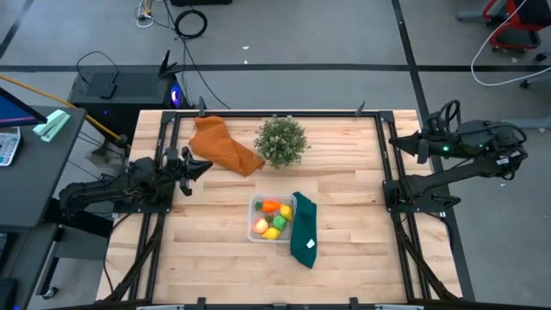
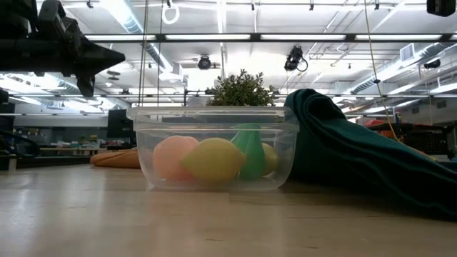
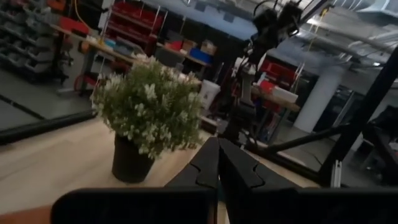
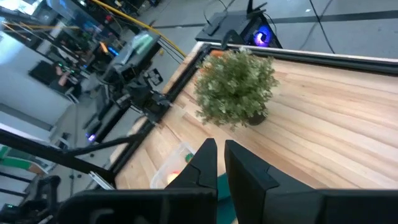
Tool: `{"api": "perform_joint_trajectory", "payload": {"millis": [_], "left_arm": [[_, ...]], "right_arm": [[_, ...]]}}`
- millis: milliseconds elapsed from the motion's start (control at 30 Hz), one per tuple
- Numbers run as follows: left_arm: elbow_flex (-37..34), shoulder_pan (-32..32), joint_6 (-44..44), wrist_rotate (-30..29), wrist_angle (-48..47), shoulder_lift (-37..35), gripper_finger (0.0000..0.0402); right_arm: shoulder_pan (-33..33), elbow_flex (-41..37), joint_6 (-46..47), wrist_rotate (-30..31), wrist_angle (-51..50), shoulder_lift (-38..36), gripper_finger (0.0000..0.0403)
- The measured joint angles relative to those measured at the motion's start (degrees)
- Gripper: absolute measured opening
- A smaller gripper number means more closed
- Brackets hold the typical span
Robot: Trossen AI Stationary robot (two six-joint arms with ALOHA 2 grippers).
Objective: Pick and placing Produce into tupperware
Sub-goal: Return to Home Position
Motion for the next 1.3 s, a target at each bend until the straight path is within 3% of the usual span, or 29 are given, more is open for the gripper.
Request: {"api": "perform_joint_trajectory", "payload": {"millis": [233, 833, 967, 1300], "left_arm": [[0.0, 0.0, -2.9, 0.7, -1.2, 0.0, 0.0006], [0.0, 0.0, -11.0, 1.9, -1.1, 0.2, 0.0014], [0.0, 0.0, -11.3, 1.9, -1.1, 0.2, 0.0034], [0.0, 0.0, -11.0, 2.0, -1.0, 0.3, 0.0045]], "right_arm": [[0.0, -7.5, -1.6, -0.5, 5.1, -2.1, 0.0], [-1.5, -15.4, -7.4, -2.1, 7.2, -24.5, 0.0], [-3.9, -16.4, -9.7, -5.4, 6.9, -24.9, 0.0], [-10.0, -22.9, -20.1, -13.6, 20.7, -25.0, 0.0]]}}
